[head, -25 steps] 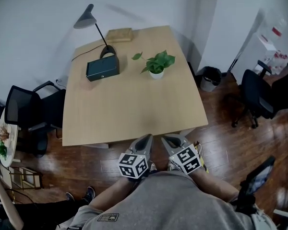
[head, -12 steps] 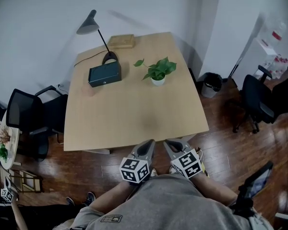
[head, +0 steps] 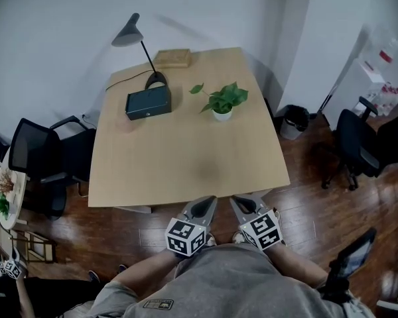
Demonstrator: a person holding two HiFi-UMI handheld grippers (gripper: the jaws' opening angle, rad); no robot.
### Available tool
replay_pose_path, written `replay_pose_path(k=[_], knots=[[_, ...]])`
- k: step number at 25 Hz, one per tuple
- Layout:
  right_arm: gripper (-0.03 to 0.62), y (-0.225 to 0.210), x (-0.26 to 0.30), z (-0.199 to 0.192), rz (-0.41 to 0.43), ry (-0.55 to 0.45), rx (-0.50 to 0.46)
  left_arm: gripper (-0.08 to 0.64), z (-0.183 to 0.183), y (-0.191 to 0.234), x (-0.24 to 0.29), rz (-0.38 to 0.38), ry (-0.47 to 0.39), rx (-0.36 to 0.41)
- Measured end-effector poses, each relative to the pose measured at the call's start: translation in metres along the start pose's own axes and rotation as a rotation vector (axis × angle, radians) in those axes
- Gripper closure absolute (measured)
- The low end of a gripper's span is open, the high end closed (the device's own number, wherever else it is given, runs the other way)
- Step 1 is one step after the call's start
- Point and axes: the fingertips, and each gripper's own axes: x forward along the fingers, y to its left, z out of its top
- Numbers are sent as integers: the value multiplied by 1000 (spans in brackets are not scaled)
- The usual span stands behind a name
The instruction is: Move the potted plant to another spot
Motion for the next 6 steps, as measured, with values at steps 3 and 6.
replay_pose_path(k=[3, 6], knots=[[586, 0, 0, 2, -3, 1, 1, 566, 0, 1, 0, 21, -18, 5], [586, 1, 1, 3, -3, 2, 2, 568, 1, 7, -1, 54, -42, -9]])
